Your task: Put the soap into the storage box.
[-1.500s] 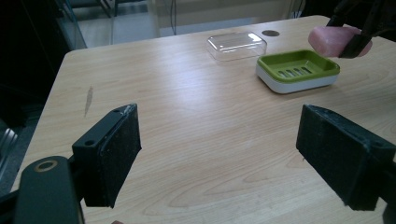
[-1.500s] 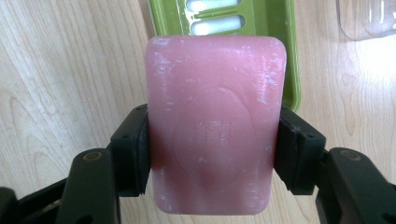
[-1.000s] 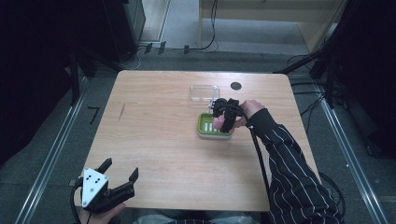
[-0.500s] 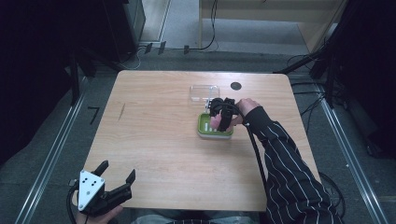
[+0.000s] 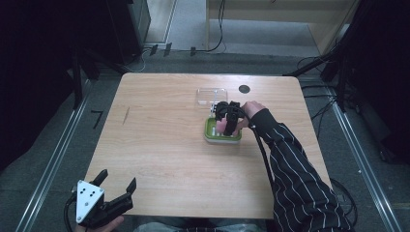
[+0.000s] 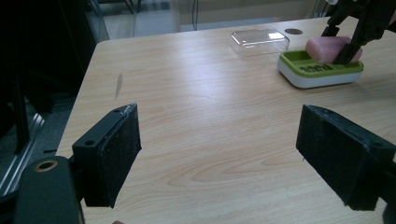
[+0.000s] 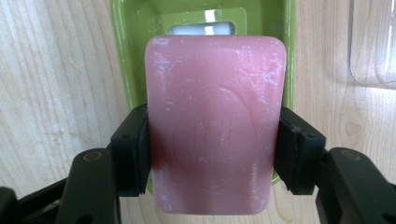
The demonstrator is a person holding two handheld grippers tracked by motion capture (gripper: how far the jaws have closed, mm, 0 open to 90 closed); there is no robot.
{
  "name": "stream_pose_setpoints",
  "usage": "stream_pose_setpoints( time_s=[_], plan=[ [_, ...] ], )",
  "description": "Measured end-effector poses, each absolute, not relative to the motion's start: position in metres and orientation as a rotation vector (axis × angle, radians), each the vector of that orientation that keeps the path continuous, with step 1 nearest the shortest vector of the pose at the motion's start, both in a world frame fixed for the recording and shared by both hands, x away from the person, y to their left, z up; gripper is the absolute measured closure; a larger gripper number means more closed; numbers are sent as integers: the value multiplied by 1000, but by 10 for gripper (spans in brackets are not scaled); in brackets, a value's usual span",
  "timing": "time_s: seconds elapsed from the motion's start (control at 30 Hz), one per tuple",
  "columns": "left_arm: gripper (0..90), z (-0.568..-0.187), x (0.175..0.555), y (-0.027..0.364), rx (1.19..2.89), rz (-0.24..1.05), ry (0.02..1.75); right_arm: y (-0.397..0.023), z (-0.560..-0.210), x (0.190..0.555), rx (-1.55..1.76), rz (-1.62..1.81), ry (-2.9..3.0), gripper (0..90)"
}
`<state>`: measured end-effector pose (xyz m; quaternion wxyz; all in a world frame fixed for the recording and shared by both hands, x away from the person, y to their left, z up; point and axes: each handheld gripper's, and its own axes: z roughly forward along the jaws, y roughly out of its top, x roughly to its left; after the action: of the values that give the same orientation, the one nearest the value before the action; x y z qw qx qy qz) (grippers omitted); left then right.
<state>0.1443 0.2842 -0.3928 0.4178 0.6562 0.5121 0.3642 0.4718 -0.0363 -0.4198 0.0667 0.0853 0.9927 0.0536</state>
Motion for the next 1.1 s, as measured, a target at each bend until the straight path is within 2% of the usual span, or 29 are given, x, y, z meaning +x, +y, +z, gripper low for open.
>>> stream_pose_setpoints(
  time_s=[1.1],
  plan=[
    [143, -392, 133, 291, 1625, 938, 1322, -27, -441, 484, 201, 125, 3026, 388]
  ],
)
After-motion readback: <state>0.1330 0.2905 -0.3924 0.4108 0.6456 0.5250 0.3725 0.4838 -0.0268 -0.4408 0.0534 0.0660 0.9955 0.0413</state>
